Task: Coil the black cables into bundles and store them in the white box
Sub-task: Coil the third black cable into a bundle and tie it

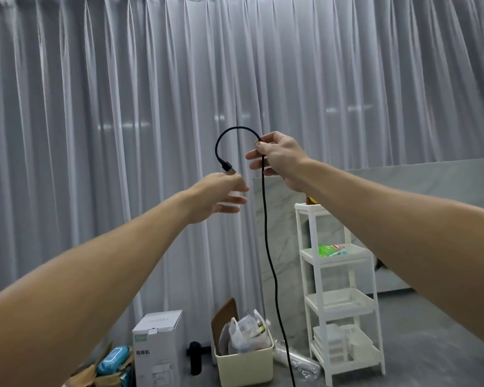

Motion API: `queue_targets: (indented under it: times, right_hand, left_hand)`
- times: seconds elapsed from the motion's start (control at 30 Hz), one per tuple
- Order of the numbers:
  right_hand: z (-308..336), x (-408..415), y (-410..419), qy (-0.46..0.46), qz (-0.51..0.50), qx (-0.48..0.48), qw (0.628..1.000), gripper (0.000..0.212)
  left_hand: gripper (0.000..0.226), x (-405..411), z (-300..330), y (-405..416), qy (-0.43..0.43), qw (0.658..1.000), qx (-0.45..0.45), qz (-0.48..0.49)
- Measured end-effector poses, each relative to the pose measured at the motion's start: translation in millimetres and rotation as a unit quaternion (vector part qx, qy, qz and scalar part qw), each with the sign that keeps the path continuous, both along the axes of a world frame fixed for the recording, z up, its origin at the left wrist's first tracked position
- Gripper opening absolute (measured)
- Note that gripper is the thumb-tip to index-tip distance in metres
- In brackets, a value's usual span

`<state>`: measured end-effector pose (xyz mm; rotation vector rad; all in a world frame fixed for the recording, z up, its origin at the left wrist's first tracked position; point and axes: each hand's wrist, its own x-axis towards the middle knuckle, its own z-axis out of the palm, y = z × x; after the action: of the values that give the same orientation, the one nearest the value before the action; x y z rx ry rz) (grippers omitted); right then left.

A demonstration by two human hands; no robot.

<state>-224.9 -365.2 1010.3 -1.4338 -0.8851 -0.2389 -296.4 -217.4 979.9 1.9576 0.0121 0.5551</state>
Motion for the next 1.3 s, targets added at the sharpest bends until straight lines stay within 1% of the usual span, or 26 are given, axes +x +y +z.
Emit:
queue_targets:
  times: [0.07, 0.17, 0.27, 0.4, 0.5, 0.57, 0.6, 0.67, 0.73, 0.8, 0.87, 0.9, 0.93, 1.0, 1.07, 1.1, 1.13, 1.17, 1.23, 1.3]
  right_hand:
    - [-0.4, 1.7, 1.2, 0.008, 0.009, 0.006, 1.0, 0.011]
    - [-2.2, 5.6, 2.7, 0.025, 0.013, 0.007, 1.0, 0.011]
    - [-5.0, 9.3, 3.2, 0.043, 0.019, -0.003, 0.999, 0.01]
    - [-9.3, 13.5, 4.0, 0.052, 0.028, -0.027, 0.998, 0.009]
    - [-12.9, 12.8, 5.6, 0.055, 0.014, -0.065, 0.996, 0.004]
    - [-15.6, 11.1, 6.9, 0.061, -0.018, -0.106, 0.992, 0.012]
    - [-17.2, 8.9, 7.7, 0.075, -0.022, -0.117, 0.99, 0.013]
    - [-20.8, 4.1, 10.0, 0.13, 0.001, -0.112, 0.985, 0.017]
    - [-23.5, 0.2, 13.2, 0.178, 0.037, -0.077, 0.98, 0.028]
    - [-24.2, 0.1, 16.5, 0.198, 0.057, -0.056, 0.977, 0.04]
    - [-23.4, 0.8, 19.1, 0.199, 0.081, -0.058, 0.975, 0.054]
    - [-22.8, 0.9, 20.2, 0.191, 0.091, -0.064, 0.975, 0.058]
    - [-22.6, 0.1, 21.0, 0.178, 0.1, -0.068, 0.977, 0.056]
    - [-21.7, 1.0, 21.7, 0.156, 0.108, -0.066, 0.98, 0.041]
    - [-21.8, 1.6, 21.7, 0.159, 0.122, -0.037, 0.979, 0.047]
    - [-22.4, 2.7, 21.6, 0.169, 0.127, -0.016, 0.977, 0.044]
    - [-23.2, 3.6, 21.0, 0.179, 0.131, 0.003, 0.975, 0.039]
    - [-24.3, 5.0, 19.8, 0.189, 0.131, 0.02, 0.973, 0.033]
    - [-26.8, 5.7, 15.9, 0.207, 0.145, 0.035, 0.967, 0.024]
    - [-30.0, 3.4, 11.5, 0.212, 0.177, 0.01, 0.961, 0.022]
  left_hand:
    - [0.022, -0.7, 5.6, -1.6, -0.029, 0.999, -0.02, 0.007]
    - [0.03, -2.0, 12.7, 0.7, -0.072, 0.996, -0.038, 0.047]
    - [0.033, -4.9, 16.7, 7.2, -0.128, 0.988, -0.029, 0.082]
    - [0.033, -8.8, 18.0, 12.2, -0.199, 0.976, -0.013, 0.085]
    - [0.025, -5.7, 15.2, 10.5, -0.229, 0.97, -0.006, 0.077]
    - [0.022, -2.8, 12.6, 8.6, -0.244, 0.966, -0.005, 0.082]
    - [0.021, -1.7, 10.4, 7.0, -0.249, 0.964, -0.004, 0.088]
    - [0.016, 0.6, 4.5, 3.1, -0.252, 0.963, 0.0, 0.101]
    - [0.013, 2.8, -2.9, -1.2, -0.247, 0.962, 0.014, 0.119]
    - [0.012, 3.9, -8.1, -4.1, -0.242, 0.959, 0.036, 0.141]
    - [0.01, 2.9, -10.0, -5.2, -0.238, 0.957, 0.067, 0.15]
    - [0.011, 1.6, -10.2, -6.8, -0.233, 0.958, 0.087, 0.145]
    - [0.014, 0.1, -10.1, -8.6, -0.225, 0.96, 0.109, 0.13]
    - [0.019, -0.3, -10.3, -11.2, -0.204, 0.963, 0.158, 0.081]
    - [0.013, -1.3, -11.2, -12.8, -0.176, 0.965, 0.194, 0.022]
    - [0.012, -3.1, -11.7, -13.1, -0.159, 0.967, 0.199, -0.001]
    - [0.015, -4.0, -12.1, -12.2, -0.148, 0.97, 0.194, -0.012]
    - [0.019, -4.3, -12.7, -10.6, -0.147, 0.972, 0.183, -0.008]
    - [0.027, -4.1, -13.9, -5.7, -0.155, 0.971, 0.174, 0.046]
    - [0.046, -4.6, -16.5, -2.6, -0.112, 0.978, 0.161, 0.077]
